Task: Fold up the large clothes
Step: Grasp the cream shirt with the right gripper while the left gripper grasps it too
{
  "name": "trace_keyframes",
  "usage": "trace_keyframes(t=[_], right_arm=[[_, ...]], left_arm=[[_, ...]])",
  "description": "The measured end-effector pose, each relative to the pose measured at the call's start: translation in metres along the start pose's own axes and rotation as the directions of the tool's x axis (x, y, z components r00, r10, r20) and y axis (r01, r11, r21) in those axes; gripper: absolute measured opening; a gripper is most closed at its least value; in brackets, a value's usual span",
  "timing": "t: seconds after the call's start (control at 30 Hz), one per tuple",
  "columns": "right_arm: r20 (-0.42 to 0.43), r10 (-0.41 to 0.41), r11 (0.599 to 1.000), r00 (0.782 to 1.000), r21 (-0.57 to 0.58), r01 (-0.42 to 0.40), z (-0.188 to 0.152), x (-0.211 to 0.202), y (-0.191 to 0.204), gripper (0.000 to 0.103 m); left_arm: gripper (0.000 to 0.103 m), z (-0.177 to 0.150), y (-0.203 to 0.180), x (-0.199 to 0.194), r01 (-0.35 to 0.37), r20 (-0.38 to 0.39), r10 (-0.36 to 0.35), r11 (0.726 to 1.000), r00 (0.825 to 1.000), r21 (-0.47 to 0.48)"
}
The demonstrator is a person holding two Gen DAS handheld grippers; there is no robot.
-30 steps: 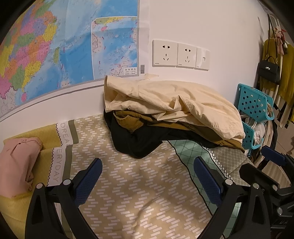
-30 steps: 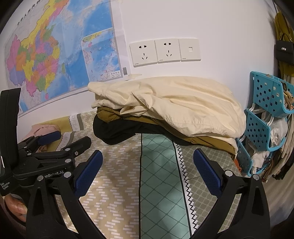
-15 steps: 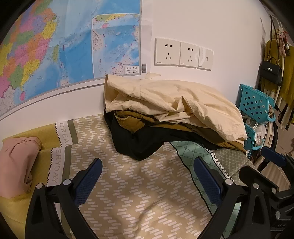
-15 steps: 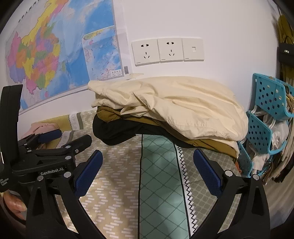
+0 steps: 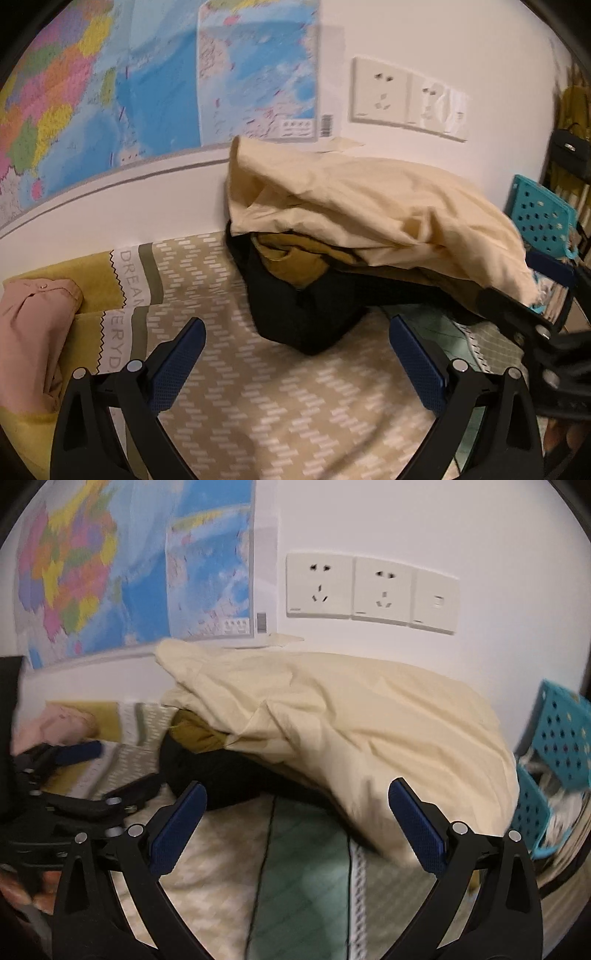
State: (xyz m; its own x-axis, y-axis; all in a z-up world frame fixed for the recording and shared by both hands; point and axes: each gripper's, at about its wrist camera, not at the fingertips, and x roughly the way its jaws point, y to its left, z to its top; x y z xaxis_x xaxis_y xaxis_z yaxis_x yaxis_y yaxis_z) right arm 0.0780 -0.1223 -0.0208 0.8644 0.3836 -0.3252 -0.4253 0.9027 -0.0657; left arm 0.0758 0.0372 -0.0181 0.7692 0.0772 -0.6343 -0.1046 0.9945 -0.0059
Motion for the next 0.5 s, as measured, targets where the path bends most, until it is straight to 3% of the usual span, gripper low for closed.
trace_keyframes(t=[0.13,0.27,0.37,0.4,0.5], right_arm=[[-0.033,-0.007,0.998,0.999,-0.063,0.005,0.012,0.043,0.006,0.097],[-0.060,-0.026,0.993,0.998,-0.118,0.019,0.025,0.074,0.008,0.079],[-0.080,0.018,0.986,0.997,-0.162,-0.031,0.037,0.075,0.008,0.029],[-0.076,0.029,0.985,0.997,-0.168,-0.042,0.041,0.071,0.008,0.020],[-0.002,0.091,0.990,0.996,-0.107,-0.091,0.057,0.039,-0.008,0.016]], left_arm=[[0.096,0.004,0.014,0.014,-0.044,-0.010,0.044,0.999,0.999,-0.010],[0.096,0.004,0.023,0.021,-0.057,-0.015,0.057,0.998,0.998,-0.017],[0.096,0.004,0.025,0.025,-0.056,-0.022,0.056,0.998,0.998,-0.009],[0.096,0.004,0.026,0.026,-0.051,-0.021,0.051,0.999,0.999,-0.009],[0.096,0.006,0.027,0.030,-0.037,-0.016,0.037,0.999,0.999,-0.010]])
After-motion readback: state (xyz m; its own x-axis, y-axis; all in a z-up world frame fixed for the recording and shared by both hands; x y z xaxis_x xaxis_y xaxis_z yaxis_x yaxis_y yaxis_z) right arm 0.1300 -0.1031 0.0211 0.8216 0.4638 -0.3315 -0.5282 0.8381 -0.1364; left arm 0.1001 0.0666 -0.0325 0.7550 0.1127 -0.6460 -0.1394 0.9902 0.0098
